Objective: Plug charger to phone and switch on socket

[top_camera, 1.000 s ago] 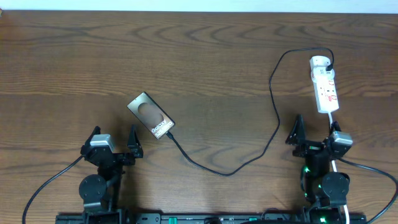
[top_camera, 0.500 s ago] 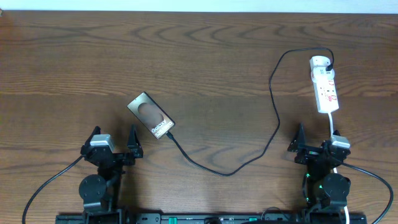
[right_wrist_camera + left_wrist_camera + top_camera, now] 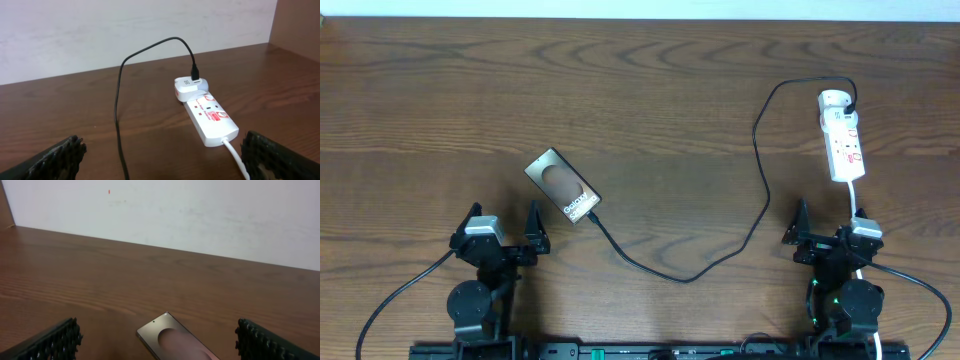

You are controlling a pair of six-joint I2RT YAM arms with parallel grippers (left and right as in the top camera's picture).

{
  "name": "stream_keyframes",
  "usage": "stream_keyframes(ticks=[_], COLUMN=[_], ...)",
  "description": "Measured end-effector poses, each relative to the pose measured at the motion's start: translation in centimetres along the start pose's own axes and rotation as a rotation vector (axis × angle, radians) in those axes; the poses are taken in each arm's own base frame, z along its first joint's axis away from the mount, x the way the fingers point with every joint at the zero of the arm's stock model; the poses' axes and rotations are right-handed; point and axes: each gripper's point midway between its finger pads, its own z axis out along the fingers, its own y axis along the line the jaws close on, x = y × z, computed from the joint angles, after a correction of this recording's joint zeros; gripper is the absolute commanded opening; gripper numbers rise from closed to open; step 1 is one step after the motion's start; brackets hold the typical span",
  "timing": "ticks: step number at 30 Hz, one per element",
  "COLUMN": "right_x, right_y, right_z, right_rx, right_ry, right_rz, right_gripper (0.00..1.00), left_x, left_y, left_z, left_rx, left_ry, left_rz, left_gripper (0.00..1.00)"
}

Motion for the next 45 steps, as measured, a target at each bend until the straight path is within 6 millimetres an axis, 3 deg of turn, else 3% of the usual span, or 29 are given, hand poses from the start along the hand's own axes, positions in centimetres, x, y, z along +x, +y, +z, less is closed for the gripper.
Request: stream_keyframes(ticks=[45], right_x=[-0.71], right_y=[0.2], right_z=[-0.2], right_rx=[-0.012], right_ry=[-0.031], right_rz=[0.004], right_gripper=[0.99], left_x=[0.0], left_y=[0.0], left_z=[0.0], left_rx=[0.0], left_ry=[0.0], left_rz=[0.0], left_gripper=[0.98])
